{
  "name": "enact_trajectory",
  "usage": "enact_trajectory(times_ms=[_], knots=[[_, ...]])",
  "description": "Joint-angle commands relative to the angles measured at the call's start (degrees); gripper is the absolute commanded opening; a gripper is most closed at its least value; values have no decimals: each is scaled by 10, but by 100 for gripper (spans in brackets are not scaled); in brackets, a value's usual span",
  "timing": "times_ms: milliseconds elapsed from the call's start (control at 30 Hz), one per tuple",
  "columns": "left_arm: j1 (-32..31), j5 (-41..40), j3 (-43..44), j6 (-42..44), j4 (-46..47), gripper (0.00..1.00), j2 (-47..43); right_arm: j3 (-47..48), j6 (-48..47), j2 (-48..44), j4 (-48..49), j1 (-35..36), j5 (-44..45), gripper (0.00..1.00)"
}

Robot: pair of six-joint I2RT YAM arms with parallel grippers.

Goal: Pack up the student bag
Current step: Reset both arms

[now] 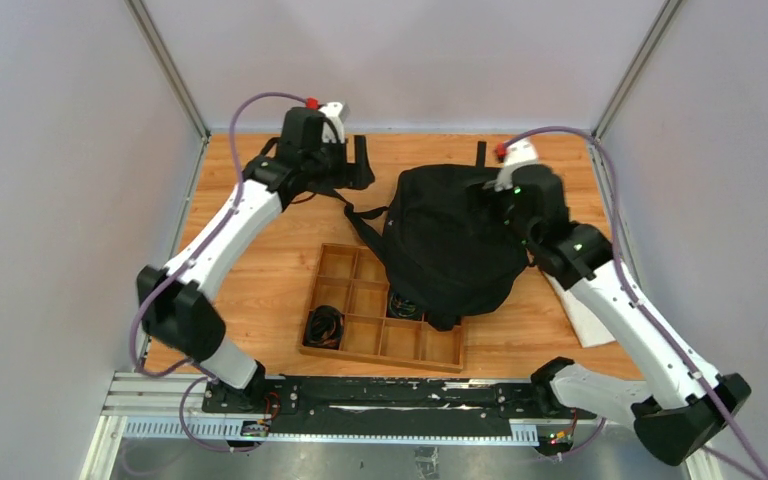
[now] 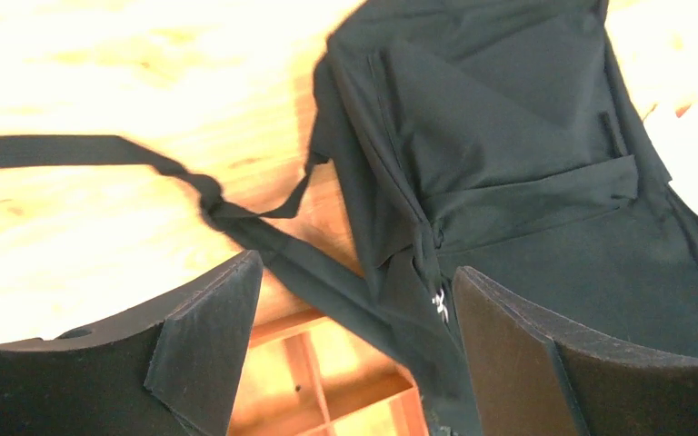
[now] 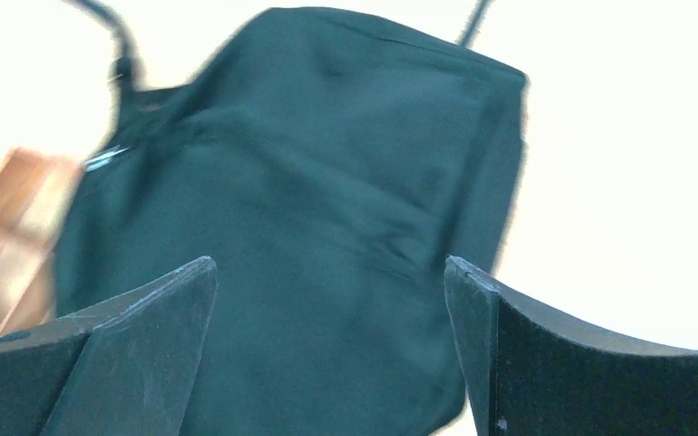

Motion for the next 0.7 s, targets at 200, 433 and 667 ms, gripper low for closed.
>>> enact_trajectory(times_ms=[200, 433, 667], knots=[[0, -174, -165, 26, -67, 84, -273, -31, 106, -43, -111, -226, 18, 100], [0, -144, -274, -8, -69, 80, -384, -81, 140, -78, -116, -225, 85, 100], [0, -161, -274, -26, -93, 82, -392, -108, 127, -119, -98, -225, 81, 100]])
